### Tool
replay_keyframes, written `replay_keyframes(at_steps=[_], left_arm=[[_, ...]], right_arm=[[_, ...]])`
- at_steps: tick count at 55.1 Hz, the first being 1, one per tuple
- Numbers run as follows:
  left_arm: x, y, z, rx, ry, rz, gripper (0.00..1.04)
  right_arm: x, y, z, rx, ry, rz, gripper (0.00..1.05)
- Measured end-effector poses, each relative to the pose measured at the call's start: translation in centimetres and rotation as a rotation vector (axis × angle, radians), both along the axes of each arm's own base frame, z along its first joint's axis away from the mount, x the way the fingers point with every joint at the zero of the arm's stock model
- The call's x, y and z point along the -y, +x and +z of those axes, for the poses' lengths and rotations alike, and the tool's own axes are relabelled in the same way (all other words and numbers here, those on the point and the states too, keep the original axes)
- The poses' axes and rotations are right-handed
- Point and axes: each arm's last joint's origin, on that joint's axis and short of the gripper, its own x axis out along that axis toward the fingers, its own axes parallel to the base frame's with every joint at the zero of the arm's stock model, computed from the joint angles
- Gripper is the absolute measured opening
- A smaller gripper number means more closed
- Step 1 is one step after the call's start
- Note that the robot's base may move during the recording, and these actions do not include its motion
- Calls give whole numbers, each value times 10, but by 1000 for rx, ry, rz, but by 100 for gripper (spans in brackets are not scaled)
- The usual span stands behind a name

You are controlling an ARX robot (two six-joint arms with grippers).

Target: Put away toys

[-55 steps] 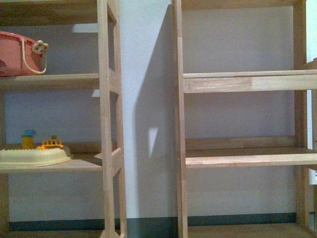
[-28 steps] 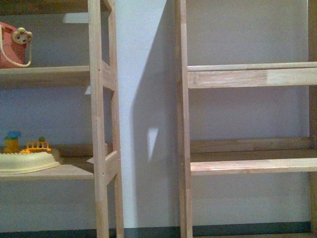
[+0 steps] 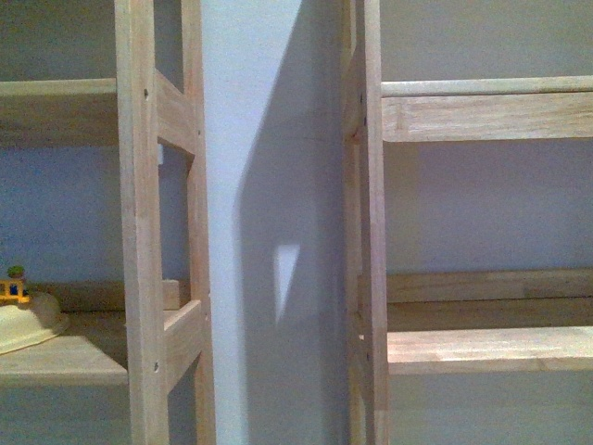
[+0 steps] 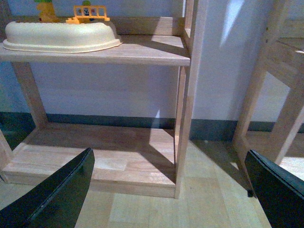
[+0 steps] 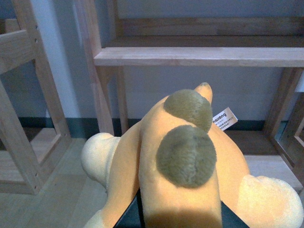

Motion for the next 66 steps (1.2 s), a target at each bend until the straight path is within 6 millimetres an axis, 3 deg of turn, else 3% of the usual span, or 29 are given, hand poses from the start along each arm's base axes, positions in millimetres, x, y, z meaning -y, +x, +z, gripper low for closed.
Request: replay_keyframes(at_steps=[34,44,55,60,66], left_arm=[[0,0,0,0,0,-1,98],[0,0,0,0,0,-1,98],[0,0,0,0,0,-1,98],[0,0,0,0,0,-1,98],[0,0,0,0,0,-1,98]], right_arm=[[0,0,0,-1,0,0,7],[-1,-2,11,127,80,-202,7],[-7,1,15,129,40,-264,7],[-14,3,33,137,-16,-284,7],[-22,3,74,204,-54,-291,7]])
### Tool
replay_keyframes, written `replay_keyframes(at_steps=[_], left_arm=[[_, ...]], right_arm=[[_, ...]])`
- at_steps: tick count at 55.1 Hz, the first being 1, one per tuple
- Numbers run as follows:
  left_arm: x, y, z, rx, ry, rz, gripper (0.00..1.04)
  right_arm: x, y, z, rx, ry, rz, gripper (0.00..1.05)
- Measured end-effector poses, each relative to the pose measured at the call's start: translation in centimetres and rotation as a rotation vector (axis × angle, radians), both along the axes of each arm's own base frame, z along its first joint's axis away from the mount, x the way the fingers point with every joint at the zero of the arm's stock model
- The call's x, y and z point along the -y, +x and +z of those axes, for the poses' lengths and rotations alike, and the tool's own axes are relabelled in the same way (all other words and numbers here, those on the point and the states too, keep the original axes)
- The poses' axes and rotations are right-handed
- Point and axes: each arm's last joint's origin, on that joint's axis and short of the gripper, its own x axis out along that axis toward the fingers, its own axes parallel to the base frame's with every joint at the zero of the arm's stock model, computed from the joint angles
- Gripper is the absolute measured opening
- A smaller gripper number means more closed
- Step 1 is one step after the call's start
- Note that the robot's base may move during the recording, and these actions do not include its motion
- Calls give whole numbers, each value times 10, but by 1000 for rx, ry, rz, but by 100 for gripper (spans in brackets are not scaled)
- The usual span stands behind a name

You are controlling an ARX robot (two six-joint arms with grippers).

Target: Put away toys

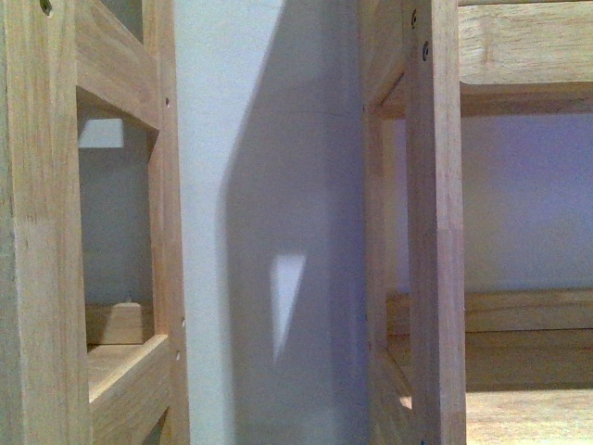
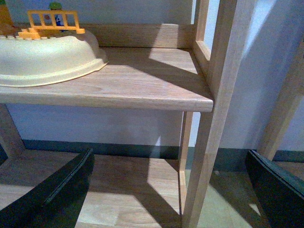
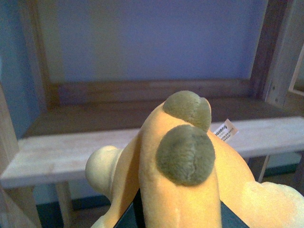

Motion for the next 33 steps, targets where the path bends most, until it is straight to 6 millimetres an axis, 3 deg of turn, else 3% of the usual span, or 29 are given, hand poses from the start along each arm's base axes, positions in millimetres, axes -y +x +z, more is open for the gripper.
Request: replay_keyframes(at_steps=[10,22,33], left_arm=[[0,0,0,0,0,0,98],[0,0,0,0,0,0,98],[0,0,0,0,0,0,98]], right_arm=[[-14,-1,75,123,-81,36,7],[-19,0,123,197,-173,25,7],[-19,2,153,231,-242,7,7]])
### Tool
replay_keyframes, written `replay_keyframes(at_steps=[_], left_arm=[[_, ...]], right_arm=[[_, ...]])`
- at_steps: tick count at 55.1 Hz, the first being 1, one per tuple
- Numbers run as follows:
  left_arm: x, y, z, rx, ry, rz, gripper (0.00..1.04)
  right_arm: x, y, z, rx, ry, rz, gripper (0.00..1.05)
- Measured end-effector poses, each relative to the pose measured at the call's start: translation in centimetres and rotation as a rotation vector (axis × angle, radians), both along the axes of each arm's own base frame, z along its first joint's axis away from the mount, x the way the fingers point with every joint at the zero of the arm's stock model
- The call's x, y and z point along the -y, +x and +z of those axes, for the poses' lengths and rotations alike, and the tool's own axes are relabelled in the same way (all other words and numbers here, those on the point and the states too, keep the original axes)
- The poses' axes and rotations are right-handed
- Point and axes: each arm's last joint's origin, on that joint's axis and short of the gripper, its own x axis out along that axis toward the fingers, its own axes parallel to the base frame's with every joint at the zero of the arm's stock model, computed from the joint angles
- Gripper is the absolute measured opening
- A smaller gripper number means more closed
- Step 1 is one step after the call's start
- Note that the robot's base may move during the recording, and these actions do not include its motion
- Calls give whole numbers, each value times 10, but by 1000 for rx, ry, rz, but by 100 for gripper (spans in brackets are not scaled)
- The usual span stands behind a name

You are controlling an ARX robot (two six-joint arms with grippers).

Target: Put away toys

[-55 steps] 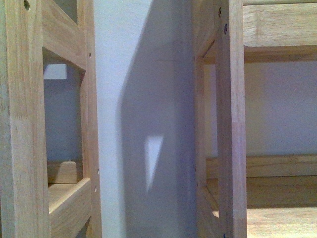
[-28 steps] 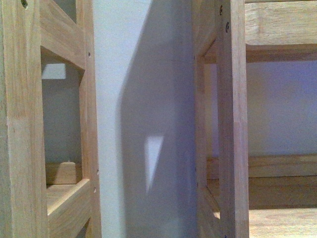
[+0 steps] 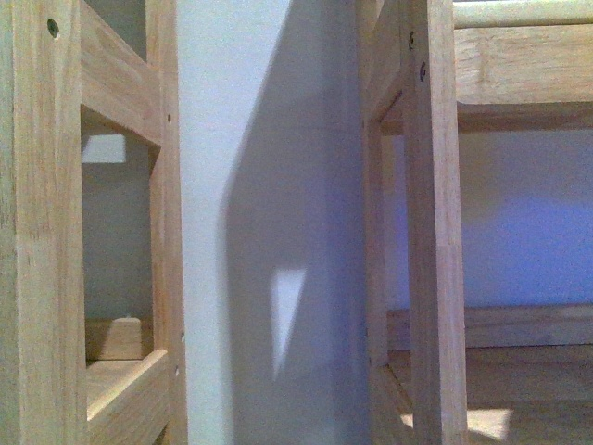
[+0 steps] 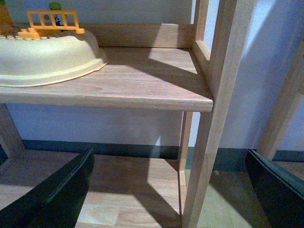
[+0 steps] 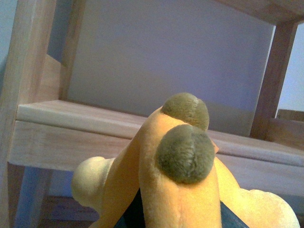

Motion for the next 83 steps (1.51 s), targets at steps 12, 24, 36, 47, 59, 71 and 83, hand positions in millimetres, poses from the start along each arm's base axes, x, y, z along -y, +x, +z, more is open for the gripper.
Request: replay_keyframes(at_steps=[12,24,36,47,59,71,83], left_arm=[[0,0,0,0,0,0,98],[0,0,0,0,0,0,98],[0,0,0,0,0,0,98],[0,0,0,0,0,0,98],[0,0,0,0,0,0,98],[0,0,0,0,0,0,98],[0,0,0,0,0,0,98]], right_arm=[[0,2,33,39,-70,-11,7],[5,-4,76,135,-153,-2,7],[30,0,100,117,-231,38,7],[61,4,117,128,-237,136,7],[88,38,124,91,-182,275,7],[112,73,127,49,-112,374,7],[119,97,140,46,-100,469,7]])
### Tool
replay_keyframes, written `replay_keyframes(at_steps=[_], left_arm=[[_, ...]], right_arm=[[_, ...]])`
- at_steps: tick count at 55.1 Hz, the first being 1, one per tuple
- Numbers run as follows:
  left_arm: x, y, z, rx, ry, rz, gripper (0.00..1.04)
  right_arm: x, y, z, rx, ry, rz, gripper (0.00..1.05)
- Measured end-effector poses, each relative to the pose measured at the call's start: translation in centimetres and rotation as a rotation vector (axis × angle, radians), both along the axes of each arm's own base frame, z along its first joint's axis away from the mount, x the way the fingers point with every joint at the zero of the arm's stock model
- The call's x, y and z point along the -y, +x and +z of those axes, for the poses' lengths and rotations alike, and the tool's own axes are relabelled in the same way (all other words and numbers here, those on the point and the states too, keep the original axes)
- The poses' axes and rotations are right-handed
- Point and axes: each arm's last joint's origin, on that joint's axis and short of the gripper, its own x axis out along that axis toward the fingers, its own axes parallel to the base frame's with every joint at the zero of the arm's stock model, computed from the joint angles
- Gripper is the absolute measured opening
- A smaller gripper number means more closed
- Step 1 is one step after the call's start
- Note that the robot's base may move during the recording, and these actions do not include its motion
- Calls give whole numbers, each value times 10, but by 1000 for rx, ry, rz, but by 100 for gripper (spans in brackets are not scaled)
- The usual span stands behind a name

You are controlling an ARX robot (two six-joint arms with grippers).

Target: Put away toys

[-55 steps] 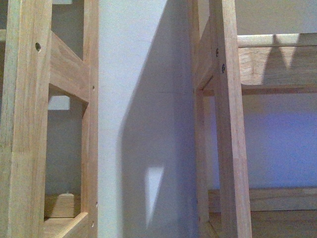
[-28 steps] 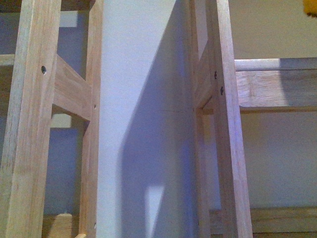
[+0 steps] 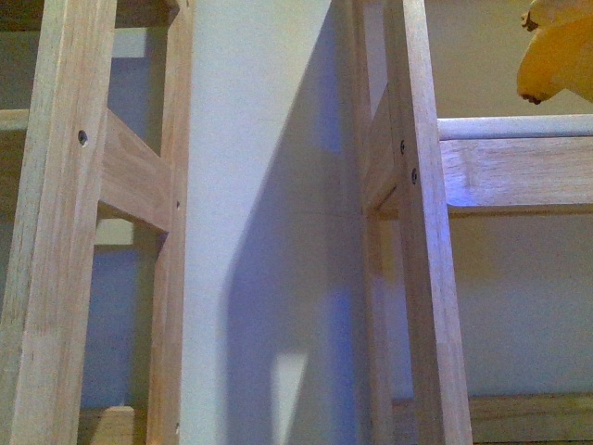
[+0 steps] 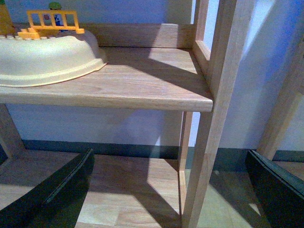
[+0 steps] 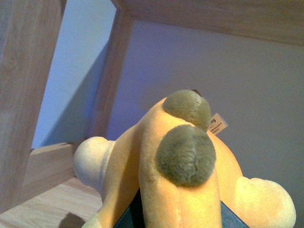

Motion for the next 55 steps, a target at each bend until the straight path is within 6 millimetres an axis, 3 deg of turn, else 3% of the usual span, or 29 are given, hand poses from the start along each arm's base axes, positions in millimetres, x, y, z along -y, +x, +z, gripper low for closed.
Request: replay_keyframes(at_steps=[20,43,55], left_arm=[[0,0,0,0,0,0,98],[0,0,0,0,0,0,98],[0,0,0,0,0,0,98]], right_arm=[[-7,40,-2,-19,20,199,7],[10,82,-21,-42,143,248,7],[6,102,-28,-48,190,282,7]])
